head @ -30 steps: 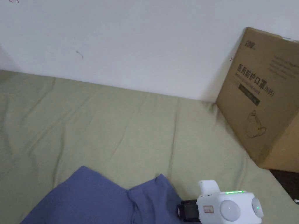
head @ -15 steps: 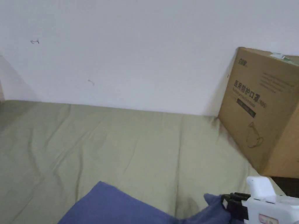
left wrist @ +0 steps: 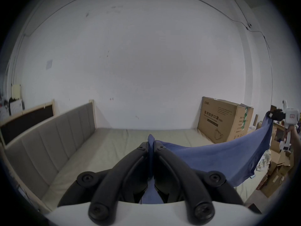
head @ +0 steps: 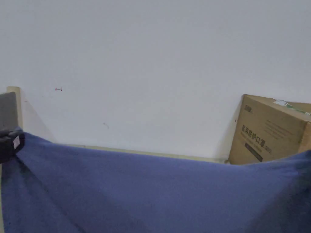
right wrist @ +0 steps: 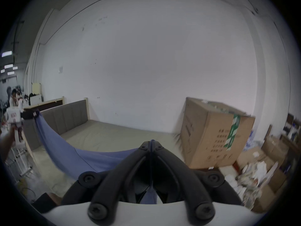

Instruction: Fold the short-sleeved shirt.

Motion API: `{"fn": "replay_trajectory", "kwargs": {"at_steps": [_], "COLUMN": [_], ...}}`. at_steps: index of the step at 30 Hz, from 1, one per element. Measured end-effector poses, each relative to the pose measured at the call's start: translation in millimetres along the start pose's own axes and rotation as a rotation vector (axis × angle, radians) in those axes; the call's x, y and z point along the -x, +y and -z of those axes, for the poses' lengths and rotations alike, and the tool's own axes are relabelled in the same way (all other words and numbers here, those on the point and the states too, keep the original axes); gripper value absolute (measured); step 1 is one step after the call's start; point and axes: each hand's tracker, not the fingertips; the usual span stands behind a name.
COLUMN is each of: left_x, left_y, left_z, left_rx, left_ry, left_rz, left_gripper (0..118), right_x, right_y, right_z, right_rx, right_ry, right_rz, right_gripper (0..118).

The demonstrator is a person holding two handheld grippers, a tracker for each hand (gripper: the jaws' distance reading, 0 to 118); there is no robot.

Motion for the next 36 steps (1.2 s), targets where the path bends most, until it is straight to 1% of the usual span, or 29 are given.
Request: {"fn": "replay_trajectory", "kwargs": {"at_steps": [1, 4, 6, 7, 8, 10, 11, 12, 13, 15, 16, 18, 22, 23, 26, 28, 30, 34, 36], "left_x": [-1.0, 9.4, 9.2, 2.8, 1.9, 3.5, 3.8, 6.1, 8.6, 10.8, 12.9, 15.6, 19.2, 11.8, 8.1, 2.3, -0.8, -4.7, -21.7], "left_y": [12.2, 35.1, 49.5, 58.4, 64.3, 78.1, 82.7, 90.5, 98.1, 112.0, 118.5, 128.6, 142.7, 138.2, 124.4, 100.0, 71.9, -1.7, -36.7], "left_z": [12.2, 65.9, 99.7, 118.9, 134.2, 169.5, 180.5, 197.2, 212.2, 235.3, 245.8, 263.8, 296.6, 296.7, 314.6, 322.1, 332.2, 342.1, 327.4], "left_rx": [-0.005, -0.029, -0.048, -0.063, -0.084, -0.132, -0.149, -0.15, -0.156, -0.162, -0.189, -0.231, -0.263, -0.279, -0.282, -0.277, -0.234, -0.123, -0.072], "left_ry": [0.008, 0.035, 0.077, 0.111, 0.13, 0.176, 0.194, 0.196, 0.202, 0.228, 0.234, 0.263, 0.274, 0.273, 0.284, 0.276, 0.276, 0.257, 0.246], "left_rz": [-0.002, -0.007, 0.025, 0.064, 0.095, 0.144, 0.148, 0.136, 0.129, 0.137, 0.146, 0.176, 0.16, 0.152, 0.168, 0.159, 0.146, 0.104, 0.107], "left_gripper": [5, 5, 5, 5, 5, 5, 5, 5, 5, 5, 5, 5, 5, 5, 5, 5, 5, 5, 5], "right_x": [-0.7, 1.0, 8.7, 11.6, 14.4, 16.3, 16.9, 23.3, 25.1, 28.1, 15.3, 13.4, 18.8, 18.4, 11.7, 9.1, 5.9, 2.2, 0.0], "right_y": [10.7, 37.7, 50.4, 57.5, 63.9, 82.2, 89.8, 99.3, 109.5, 127.5, 138.4, 154.4, 170.5, 171.0, 160.6, 139.8, 110.2, 38.9, 9.7], "right_z": [13.4, 66.4, 104.1, 124.6, 143.4, 183.3, 198.2, 210.2, 222.0, 241.5, 262.8, 283.9, 302.0, 307.4, 329.1, 338.1, 345.2, 349.5, 346.4], "right_rx": [-0.004, -0.034, -0.1, -0.124, -0.137, -0.179, -0.208, -0.255, -0.296, -0.356, -0.362, -0.377, -0.412, -0.421, -0.419, -0.423, -0.424, -0.34, -0.279], "right_ry": [0.001, -0.075, -0.147, -0.161, -0.17, -0.2, -0.214, -0.251, -0.259, -0.268, -0.26, -0.264, -0.285, -0.285, -0.285, -0.271, -0.226, -0.176, -0.165], "right_rz": [-0.007, -0.062, -0.166, -0.193, -0.189, -0.144, -0.134, -0.14, -0.146, -0.125, -0.116, -0.11, -0.1, -0.102, -0.106, -0.079, -0.021, 0.034, 0.013], "right_gripper": [0, 0, 0, 0, 0, 0, 0, 0, 0, 0, 0, 0, 0, 0, 0, 0, 0, 0, 0]}}
